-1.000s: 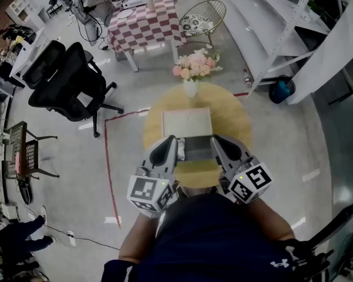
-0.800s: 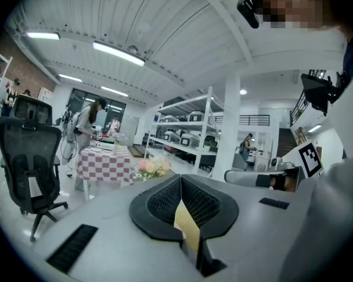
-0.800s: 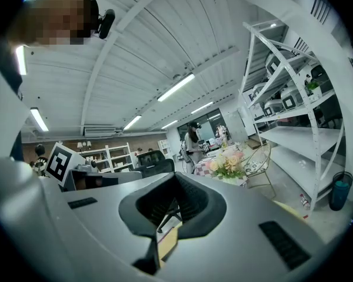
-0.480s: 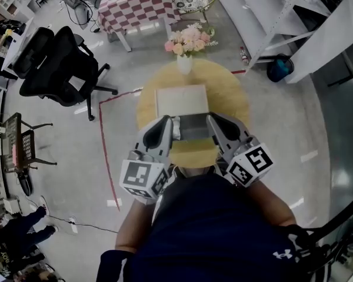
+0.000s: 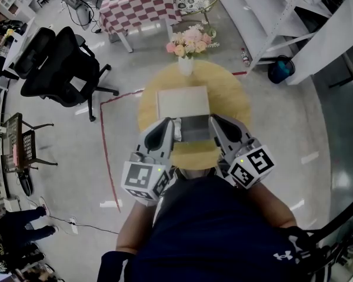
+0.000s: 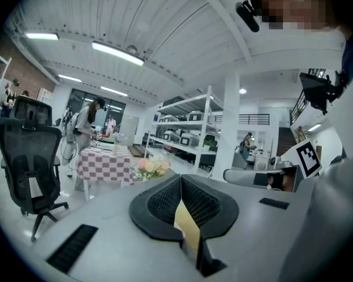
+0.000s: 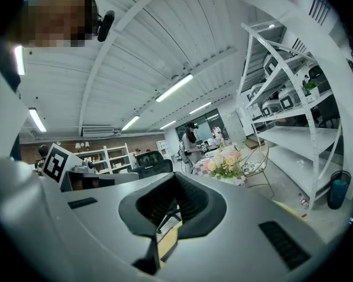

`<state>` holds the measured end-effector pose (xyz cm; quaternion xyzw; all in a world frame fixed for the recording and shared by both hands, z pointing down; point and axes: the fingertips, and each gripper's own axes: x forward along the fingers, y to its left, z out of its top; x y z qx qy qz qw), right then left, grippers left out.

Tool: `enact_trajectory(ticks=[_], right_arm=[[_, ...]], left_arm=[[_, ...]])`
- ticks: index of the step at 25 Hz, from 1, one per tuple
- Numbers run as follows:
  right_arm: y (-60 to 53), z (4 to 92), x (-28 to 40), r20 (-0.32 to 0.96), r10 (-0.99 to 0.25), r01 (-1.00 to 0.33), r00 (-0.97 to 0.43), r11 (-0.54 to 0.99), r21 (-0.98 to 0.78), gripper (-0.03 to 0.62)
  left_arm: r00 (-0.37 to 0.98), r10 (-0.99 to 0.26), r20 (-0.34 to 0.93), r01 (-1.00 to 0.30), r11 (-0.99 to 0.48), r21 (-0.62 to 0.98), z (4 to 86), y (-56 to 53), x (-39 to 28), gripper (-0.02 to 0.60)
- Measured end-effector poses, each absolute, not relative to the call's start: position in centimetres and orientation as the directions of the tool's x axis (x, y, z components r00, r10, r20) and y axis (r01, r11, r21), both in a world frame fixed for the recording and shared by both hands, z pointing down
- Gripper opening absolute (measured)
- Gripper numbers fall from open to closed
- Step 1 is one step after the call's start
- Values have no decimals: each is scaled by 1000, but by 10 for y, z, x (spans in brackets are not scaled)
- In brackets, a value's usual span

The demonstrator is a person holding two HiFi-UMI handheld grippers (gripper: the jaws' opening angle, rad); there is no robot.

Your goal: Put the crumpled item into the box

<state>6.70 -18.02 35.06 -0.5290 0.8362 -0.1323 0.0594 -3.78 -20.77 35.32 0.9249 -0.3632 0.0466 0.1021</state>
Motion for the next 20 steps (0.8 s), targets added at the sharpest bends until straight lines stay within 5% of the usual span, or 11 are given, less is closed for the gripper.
enact_trajectory(ticks=[20], right_arm=[[-180,354,67,40,-898,-866,-439,410,-287,5]], left_arm=[[729,-663,170,-685,-711,159,359,-209,-38,18]])
